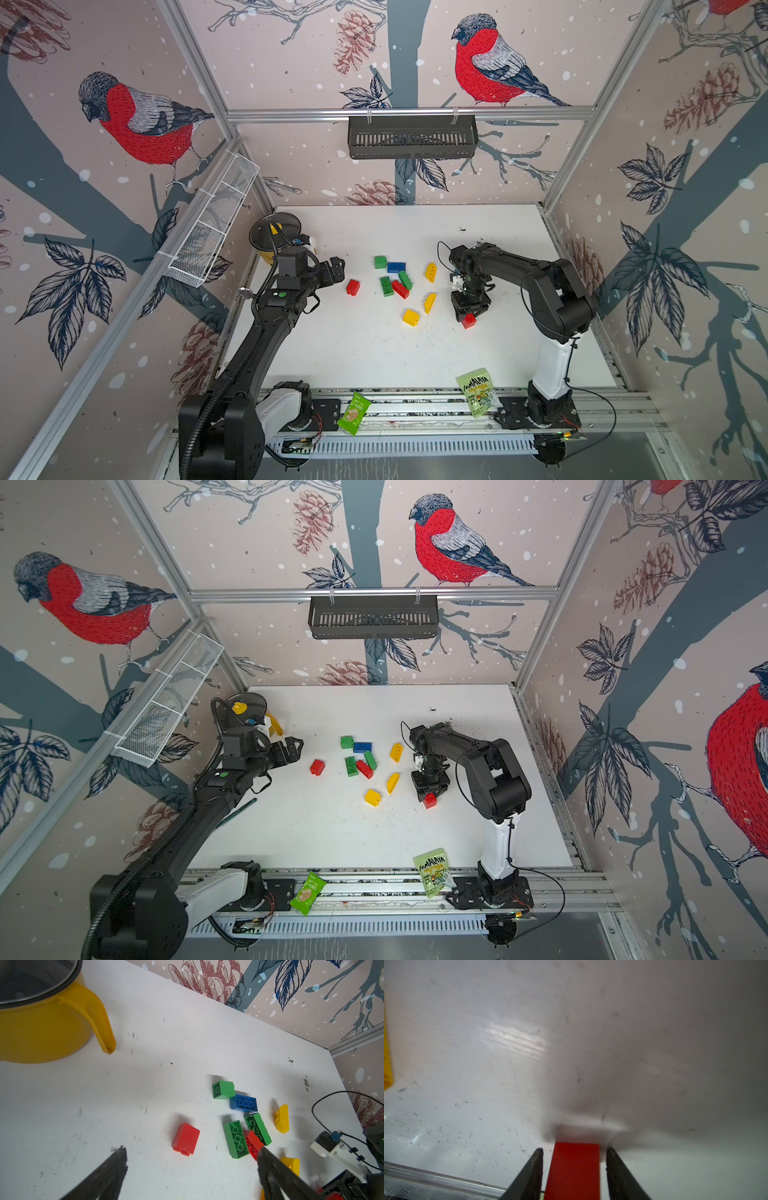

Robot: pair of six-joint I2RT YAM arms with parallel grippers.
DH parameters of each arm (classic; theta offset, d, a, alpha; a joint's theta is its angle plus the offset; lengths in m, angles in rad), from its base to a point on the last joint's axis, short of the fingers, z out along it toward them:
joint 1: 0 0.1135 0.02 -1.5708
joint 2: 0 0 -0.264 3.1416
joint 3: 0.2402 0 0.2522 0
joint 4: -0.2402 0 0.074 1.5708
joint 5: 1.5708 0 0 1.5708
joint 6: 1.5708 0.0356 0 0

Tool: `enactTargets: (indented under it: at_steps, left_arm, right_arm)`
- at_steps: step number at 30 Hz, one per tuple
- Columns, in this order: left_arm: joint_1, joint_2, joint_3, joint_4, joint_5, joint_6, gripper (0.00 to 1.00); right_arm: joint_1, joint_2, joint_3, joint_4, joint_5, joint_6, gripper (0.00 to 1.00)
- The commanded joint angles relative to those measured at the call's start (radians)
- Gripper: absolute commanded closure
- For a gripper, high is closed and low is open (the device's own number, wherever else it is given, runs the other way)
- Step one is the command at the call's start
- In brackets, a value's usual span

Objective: Assemble an ice cream with lego
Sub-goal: Place the lego brick at the center of the board, then pick up the lego brick from the center of the board.

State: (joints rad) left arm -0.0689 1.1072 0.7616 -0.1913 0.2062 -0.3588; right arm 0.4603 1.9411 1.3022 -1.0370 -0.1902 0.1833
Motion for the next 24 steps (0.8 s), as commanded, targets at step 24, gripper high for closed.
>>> enactTargets:
  at_steps: [24]
  left_arm:
    - [0.000, -0.043, -0.020, 0.022, 0.040, -0.029, 0.03]
  right_arm:
    - [0.383, -0.447, -0.463, 1.090, 0.074, -0.203, 0.34]
